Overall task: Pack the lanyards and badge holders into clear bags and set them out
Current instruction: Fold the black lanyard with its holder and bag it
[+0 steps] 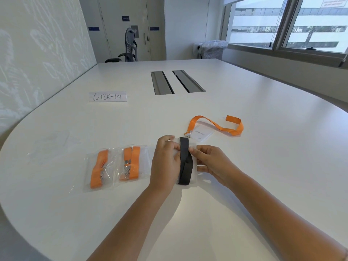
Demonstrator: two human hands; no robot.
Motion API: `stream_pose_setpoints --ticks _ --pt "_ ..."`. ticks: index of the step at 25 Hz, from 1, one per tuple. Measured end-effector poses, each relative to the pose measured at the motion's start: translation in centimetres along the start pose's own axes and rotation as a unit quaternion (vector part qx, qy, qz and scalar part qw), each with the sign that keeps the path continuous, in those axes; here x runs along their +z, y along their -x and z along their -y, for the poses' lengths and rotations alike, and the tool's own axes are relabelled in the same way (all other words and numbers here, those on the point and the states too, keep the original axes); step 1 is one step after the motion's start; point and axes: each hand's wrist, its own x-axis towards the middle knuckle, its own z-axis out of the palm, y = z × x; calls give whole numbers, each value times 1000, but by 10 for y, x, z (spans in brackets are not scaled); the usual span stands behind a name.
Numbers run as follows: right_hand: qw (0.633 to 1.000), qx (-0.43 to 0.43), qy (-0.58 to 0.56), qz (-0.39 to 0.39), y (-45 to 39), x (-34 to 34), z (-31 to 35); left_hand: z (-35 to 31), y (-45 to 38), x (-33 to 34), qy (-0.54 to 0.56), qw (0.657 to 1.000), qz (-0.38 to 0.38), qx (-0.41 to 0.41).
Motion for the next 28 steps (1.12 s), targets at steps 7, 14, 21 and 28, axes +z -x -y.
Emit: stream_pose_setpoints --ticks 7,14,21,28 --pt "1000 5 -7 -8 0 -1 3 1 -4 -5 -21 998 -13 58" --pt "999 33 -21 -7 1 3 0 5 -5 -7 -3 1000 16 12" --pt "998 39 41 -33 3 4 1 3 -4 -6 20 999 46 -15" --pt "990 -6 109 -86 3 0 5 -2 1 1 48 994 102 16"
